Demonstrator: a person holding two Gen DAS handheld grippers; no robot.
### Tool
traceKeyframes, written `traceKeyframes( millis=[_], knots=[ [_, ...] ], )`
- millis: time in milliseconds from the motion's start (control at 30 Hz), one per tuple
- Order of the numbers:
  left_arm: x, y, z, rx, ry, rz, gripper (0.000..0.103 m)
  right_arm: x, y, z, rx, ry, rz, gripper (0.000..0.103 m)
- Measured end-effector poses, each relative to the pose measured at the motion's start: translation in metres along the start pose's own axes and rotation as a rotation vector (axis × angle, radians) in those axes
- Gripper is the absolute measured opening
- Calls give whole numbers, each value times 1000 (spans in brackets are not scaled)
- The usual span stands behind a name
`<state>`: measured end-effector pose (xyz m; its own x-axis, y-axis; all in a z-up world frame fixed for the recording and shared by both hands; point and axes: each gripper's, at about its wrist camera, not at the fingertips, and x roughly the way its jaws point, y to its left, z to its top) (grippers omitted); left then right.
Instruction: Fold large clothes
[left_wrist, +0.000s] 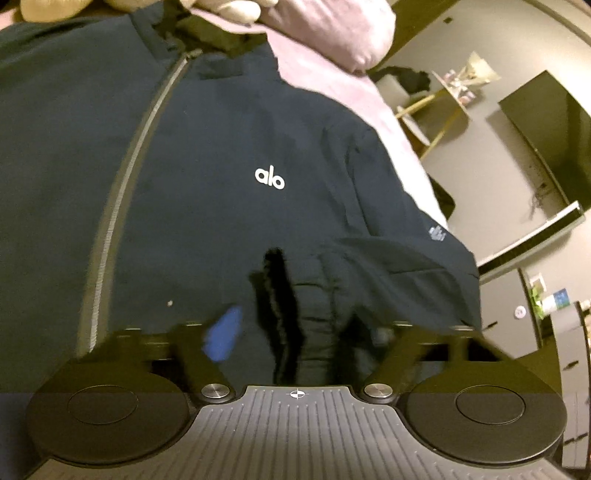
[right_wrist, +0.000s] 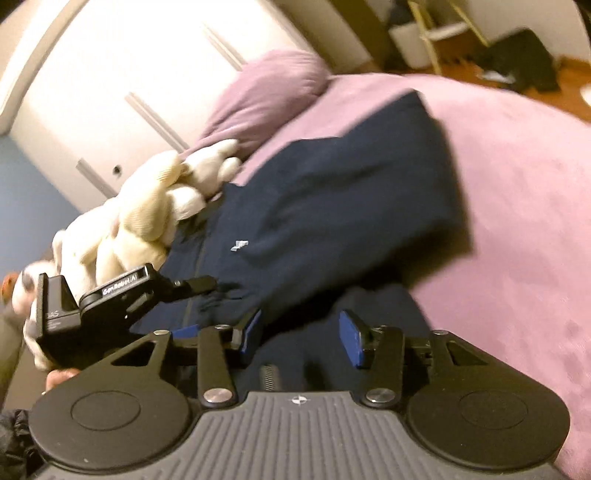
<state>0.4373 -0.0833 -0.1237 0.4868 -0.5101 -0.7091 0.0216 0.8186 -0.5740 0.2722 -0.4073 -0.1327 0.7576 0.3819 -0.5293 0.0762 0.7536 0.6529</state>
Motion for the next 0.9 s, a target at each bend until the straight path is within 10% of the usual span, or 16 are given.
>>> traceKeyframes(
  millis=[133,300,600,667,733,900],
  knots=[
    [10,-8,3,-29,38,-18,18,6,-11,-11,36,13,-1,45],
    [-31,-18,20,107,-71,20,12,8,-5,-8,13,9,-17,43],
    [-103,63,51,218,-285,484,19,3,4,15,-48,-46,-56,43],
    [-101,88,47,123,-279,444,46,13,10,19,-45,-33,-37,43],
    [-92,104,46,35,-278,362,48,27,18,23,-45,-12,-15,43],
    [-93,110,59,-20,-265,313,14,62,27,33,14,39,34,43]
  ],
)
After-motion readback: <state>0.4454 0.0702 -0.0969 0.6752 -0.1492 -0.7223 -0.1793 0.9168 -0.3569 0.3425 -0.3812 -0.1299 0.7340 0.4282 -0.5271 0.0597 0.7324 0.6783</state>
